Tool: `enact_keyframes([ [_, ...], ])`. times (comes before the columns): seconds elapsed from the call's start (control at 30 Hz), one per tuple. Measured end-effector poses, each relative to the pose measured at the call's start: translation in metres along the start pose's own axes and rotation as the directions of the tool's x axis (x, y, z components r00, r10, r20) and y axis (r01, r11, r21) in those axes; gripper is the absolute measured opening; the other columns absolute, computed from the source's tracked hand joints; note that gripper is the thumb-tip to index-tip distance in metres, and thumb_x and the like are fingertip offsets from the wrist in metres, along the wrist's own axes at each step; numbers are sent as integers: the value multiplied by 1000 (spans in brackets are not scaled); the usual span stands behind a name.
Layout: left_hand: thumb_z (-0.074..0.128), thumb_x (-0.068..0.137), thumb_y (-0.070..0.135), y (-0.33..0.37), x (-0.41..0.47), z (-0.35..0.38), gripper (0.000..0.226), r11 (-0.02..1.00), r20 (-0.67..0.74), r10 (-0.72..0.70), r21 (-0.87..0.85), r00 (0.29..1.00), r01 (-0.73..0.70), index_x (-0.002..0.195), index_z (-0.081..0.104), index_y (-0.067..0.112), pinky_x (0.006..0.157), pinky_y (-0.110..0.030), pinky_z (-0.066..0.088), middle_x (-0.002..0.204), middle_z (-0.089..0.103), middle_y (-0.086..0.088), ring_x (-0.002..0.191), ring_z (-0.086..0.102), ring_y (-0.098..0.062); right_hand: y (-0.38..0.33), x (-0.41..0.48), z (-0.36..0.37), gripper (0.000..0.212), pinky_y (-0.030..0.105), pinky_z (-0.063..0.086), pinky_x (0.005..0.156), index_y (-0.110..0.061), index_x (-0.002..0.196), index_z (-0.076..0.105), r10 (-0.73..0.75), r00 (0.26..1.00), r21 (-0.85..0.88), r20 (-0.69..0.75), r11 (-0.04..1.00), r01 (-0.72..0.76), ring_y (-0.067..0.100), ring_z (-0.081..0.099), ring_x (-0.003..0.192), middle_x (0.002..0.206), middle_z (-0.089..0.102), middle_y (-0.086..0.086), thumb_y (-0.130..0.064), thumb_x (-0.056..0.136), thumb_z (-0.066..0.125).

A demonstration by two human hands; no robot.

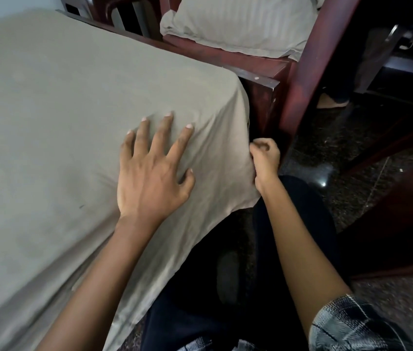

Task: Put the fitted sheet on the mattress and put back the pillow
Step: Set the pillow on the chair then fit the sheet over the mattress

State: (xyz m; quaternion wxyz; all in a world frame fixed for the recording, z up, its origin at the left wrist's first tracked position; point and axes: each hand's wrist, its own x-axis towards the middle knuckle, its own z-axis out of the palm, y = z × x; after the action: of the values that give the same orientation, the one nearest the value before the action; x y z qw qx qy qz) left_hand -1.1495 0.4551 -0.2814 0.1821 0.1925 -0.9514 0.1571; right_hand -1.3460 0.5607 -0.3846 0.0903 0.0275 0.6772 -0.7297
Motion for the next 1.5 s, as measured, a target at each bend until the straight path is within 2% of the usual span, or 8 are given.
enact_keyframes([
  [0.47, 51, 86, 19, 11, -4, -7, 30, 913, -297, -75, -404, 952, -55, 111, 65, 13, 100, -47, 36, 126, 61, -5, 118, 54, -30, 6, 8, 13, 8, 32, 41, 88, -12, 97, 53, 14, 996, -384, -88, 922, -47, 18, 50, 83, 87, 56, 0, -16, 95, 46],
  [0.6, 44, 84, 7, 60, -13, 1, 27, 600, -258, 25, -769, 966, -221, 97, 69, 10, 78, -35, 50, 102, 67, 2, 91, 64, -17, 2, 13, 16, 25, 36, 44, 88, -14, 62, 46, 208, 975, -295, -82, 929, -223, 19, 53, 72, 66, 51, -2, -11, 82, 60],
  [0.7, 46, 90, 4, 90, -11, 36, 36, 135, 260, -70, -954, 963, 268, 108, 65, 27, 92, -27, 48, 110, 64, 14, 105, 61, -6, 0, 24, 17, 18, 45, 43, 100, -10, 66, 52, 263, 959, -322, -109, 903, -284, 25, 61, 82, 71, 58, 0, -14, 75, 67],
  [0.83, 38, 99, 8, 101, -8, 76, 37, -678, 794, 48, -419, 606, 604, 135, 44, 11, 91, -32, 48, 137, 49, 2, 116, 55, -23, -8, 19, 20, 23, 45, 35, 106, -9, 98, 62, 256, 954, -411, -158, 861, -299, 27, 61, 104, 103, 66, 6, -23, 79, 66],
  [0.93, 37, 98, 9, 100, -10, 85, 32, -903, 805, 195, -76, 560, 423, 128, 46, 4, 86, -36, 51, 138, 48, -6, 112, 57, -28, -4, 11, 23, 22, 43, 27, 103, -11, 108, 61, 161, 967, -598, -200, 762, -250, 26, 55, 111, 113, 64, 6, -21, 89, 54],
  [1.27, 30, 91, 5, 96, -2, 86, 33, -964, 822, 212, 264, 529, -24, 114, 50, -6, 68, -31, 56, 128, 56, -22, 115, 58, -24, 18, 20, 23, 27, 40, 40, 91, -12, 107, 68, -157, 986, -865, -51, 501, 35, 33, 54, 108, 116, 60, 13, -24, 95, 48],
  [1.37, 38, 81, 1, 94, -9, 91, 40, -954, 798, 222, 298, 560, -46, 118, 51, -9, 66, -30, 56, 120, 60, -25, 106, 61, -25, 1, 29, 16, 42, 41, 50, 83, 3, 116, 58, 269, 962, -430, -36, 865, -258, 35, 60, 108, 118, 62, 19, -32, 98, 41],
  [1.5, 54, 75, -5, 92, -19, 101, 54, -952, 751, 240, 305, 615, -2, 128, 47, -7, 72, -30, 56, 129, 56, -21, 117, 57, -26, -17, 19, 11, 63, 41, 27, 112, 4, 142, 30, 613, 728, 204, 307, 705, -679, 32, 35, 137, 145, 40, 19, -43, 100, 31],
])
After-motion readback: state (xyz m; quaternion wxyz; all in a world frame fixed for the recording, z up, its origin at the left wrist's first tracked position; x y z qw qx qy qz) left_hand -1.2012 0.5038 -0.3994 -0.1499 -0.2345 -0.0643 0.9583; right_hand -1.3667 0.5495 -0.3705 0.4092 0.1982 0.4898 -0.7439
